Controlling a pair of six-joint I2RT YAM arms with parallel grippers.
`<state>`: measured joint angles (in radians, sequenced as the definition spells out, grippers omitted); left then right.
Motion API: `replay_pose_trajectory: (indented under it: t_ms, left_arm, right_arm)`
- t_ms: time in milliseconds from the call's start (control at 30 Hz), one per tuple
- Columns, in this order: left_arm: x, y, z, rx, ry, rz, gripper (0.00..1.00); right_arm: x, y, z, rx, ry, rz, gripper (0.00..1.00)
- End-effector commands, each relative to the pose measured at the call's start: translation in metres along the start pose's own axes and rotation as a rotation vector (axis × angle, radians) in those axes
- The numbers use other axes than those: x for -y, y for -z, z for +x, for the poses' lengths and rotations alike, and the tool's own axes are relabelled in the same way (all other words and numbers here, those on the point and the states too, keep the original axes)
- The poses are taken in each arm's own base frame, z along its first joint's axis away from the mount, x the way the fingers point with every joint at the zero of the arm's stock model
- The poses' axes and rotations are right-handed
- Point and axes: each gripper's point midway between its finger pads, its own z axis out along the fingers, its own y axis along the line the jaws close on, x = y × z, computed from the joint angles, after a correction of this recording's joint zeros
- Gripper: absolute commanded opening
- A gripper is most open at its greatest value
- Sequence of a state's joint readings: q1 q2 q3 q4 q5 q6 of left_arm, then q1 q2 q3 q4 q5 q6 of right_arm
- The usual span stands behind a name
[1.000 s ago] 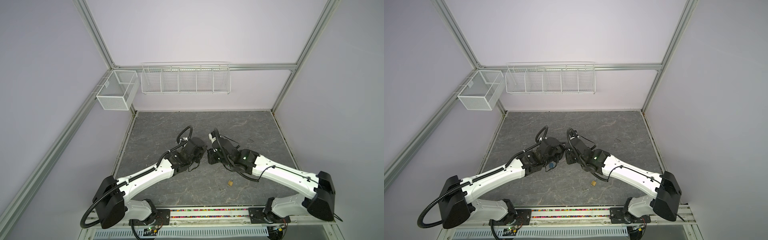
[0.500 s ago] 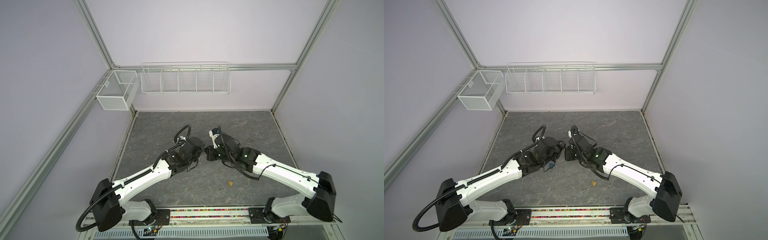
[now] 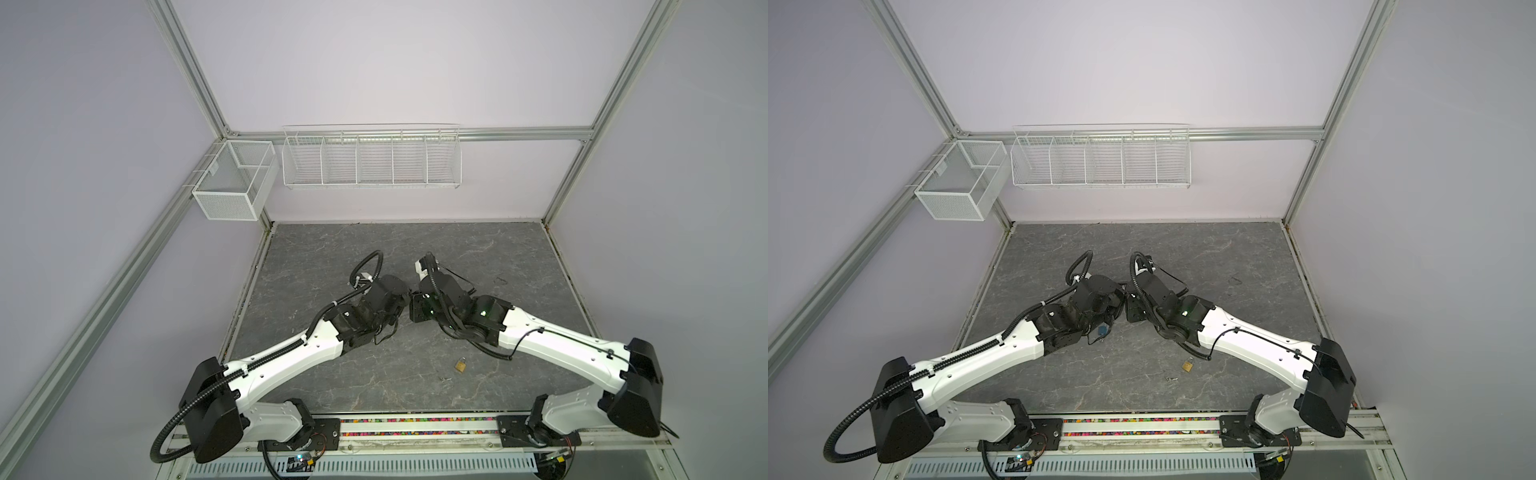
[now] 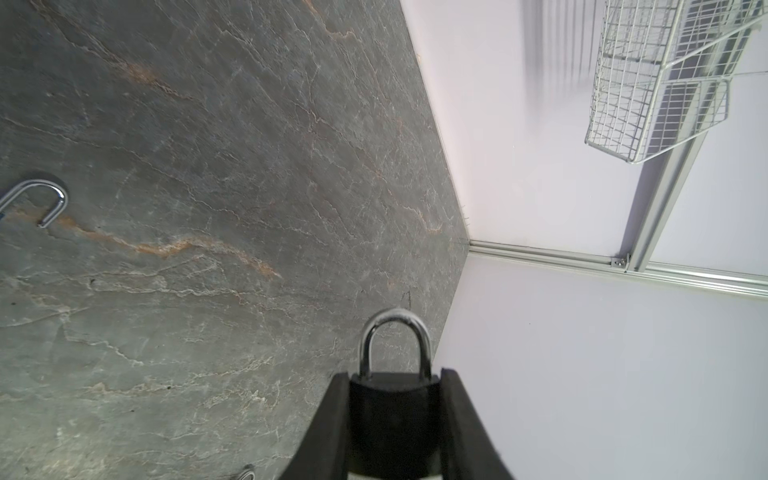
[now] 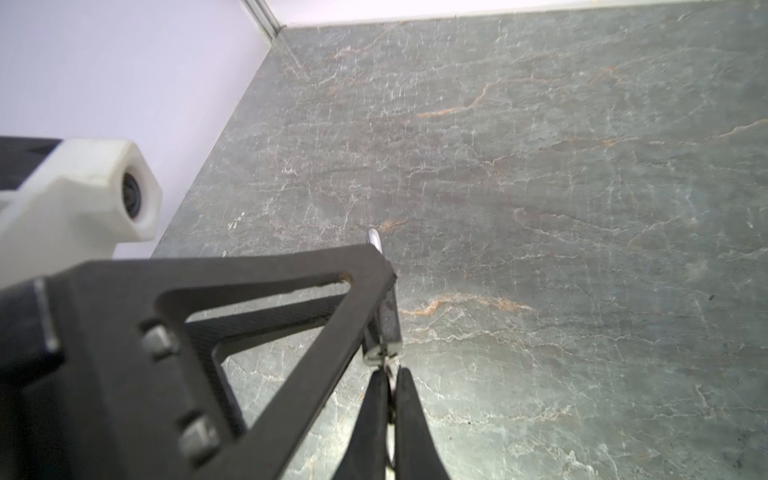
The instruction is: Unlock with the key
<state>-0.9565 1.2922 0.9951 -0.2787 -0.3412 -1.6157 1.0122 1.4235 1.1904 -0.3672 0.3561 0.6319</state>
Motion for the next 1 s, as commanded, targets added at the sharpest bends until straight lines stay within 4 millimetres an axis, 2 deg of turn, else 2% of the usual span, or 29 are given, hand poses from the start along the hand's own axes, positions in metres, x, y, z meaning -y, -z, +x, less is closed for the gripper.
replay_pose_trajectory:
  t_ms: [0,133,267,367,633,733,800,867,900,967]
  left_arm:
    - [0.036,0.022,0.049,-0.23,0.038,0.117,0.0]
    - [0.029,0.024,0.044,-0.213,0.032,0.108,0.0]
    - [0.02,0.025,0.04,-0.206,0.022,0.113,0.0]
    - [0.021,0.023,0.042,-0.227,0.013,0.143,0.0]
    - [0.026,0.033,0.027,-0.201,0.007,0.245,0.0]
    - [0.032,0.034,0.027,-0.203,0.029,0.289,0.0]
    - [0.038,0.035,0.026,-0.21,0.021,0.312,0.0]
    - [0.04,0.036,0.018,-0.19,-0.017,0.312,0.0]
    - [0.042,0.036,0.012,-0.169,-0.058,0.318,0.0]
    - [0.044,0.037,0.0,-0.112,-0.183,0.321,0.0]
  right_arm:
    - [-0.019,-0.01,-0.035,0.161,-0.053,-0.06,0.07]
    - [-0.026,-0.004,-0.042,0.145,-0.153,-0.195,0.07]
    - [-0.036,0.012,-0.05,0.094,-0.313,-0.366,0.07]
    - [-0.042,0.022,-0.055,0.087,-0.402,-0.461,0.07]
    - [-0.039,0.029,-0.052,0.033,-0.578,-0.553,0.07]
    - [-0.04,0.028,-0.052,0.021,-0.604,-0.565,0.07]
    - [-0.039,0.029,-0.051,0.024,-0.575,-0.55,0.07]
    - [-0.029,0.031,-0.048,0.032,-0.498,-0.456,0.07]
    - [-0.023,0.034,-0.047,0.038,-0.438,-0.407,0.12]
    - [-0.008,0.044,-0.046,0.064,-0.321,-0.305,0.38]
